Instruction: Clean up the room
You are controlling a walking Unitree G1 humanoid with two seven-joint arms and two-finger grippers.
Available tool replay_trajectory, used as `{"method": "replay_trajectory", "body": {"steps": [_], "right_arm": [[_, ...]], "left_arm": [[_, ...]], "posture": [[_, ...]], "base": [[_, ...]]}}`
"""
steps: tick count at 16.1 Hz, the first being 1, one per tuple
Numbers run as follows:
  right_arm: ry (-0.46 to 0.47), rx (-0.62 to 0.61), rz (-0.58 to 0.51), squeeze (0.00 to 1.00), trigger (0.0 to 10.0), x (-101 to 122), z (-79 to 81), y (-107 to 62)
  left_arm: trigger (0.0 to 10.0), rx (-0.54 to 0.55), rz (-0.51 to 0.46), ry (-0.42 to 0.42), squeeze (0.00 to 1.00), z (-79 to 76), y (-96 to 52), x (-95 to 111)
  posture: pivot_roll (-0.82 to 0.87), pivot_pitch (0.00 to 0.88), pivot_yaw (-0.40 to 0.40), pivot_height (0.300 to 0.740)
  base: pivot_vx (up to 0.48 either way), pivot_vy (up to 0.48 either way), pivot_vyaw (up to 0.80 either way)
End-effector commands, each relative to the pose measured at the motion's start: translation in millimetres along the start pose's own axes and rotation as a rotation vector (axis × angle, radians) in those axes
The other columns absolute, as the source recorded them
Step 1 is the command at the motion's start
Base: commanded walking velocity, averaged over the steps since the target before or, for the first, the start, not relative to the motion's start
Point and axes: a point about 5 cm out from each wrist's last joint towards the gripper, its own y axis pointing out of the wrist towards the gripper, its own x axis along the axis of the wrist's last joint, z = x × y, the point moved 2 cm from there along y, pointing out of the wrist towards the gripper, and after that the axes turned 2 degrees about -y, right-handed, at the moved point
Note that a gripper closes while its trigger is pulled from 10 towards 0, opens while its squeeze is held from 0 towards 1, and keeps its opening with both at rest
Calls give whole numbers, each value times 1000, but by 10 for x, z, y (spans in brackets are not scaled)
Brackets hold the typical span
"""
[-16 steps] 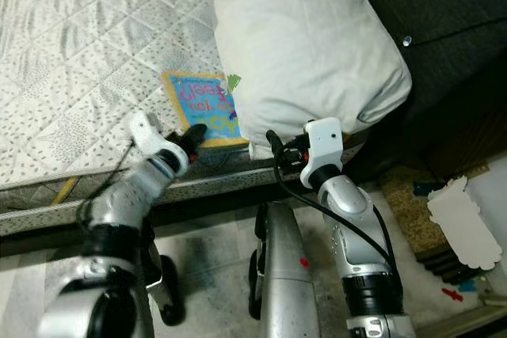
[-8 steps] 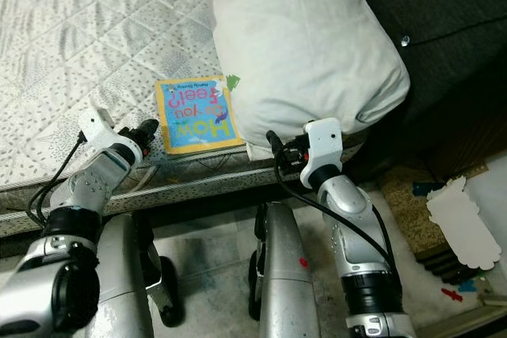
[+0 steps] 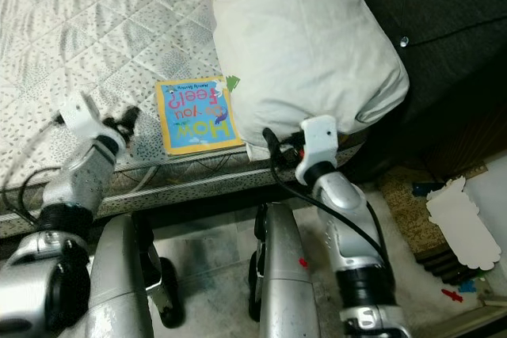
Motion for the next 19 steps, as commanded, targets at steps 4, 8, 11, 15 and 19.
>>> {"method": "replay_trajectory", "body": {"steps": [4,8,11,15,19], "right_arm": [[19,4,13,0,10000,-78,65,14],[29,5,9,0,10000,-90,88,49],[34,4,4,0,10000,-86,106,61],[33,-16,8,0,10000,-112,77,33],[23,-28,8,0,10000,-102,36,8]], "left_arm": [[10000,-122,-21,114,1000,-405,-323,-264],[10000,-290,181,193,1000,-712,-676,-828],[10000,-297,287,197,1000,-711,-791,-1050],[10000,-170,309,152,1000,-512,-670,-1107],[10000,-117,320,152,1000,-339,-487,-1072]], "posture": [[-111,186,-61,546],[-94,188,-56,546],[-89,189,-48,546],[-98,196,-42,546],[-117,202,-43,546]], "base": [[0,0,0],[0,0,0],[0,0,0],[0,0,0],[0,0,0]]}}
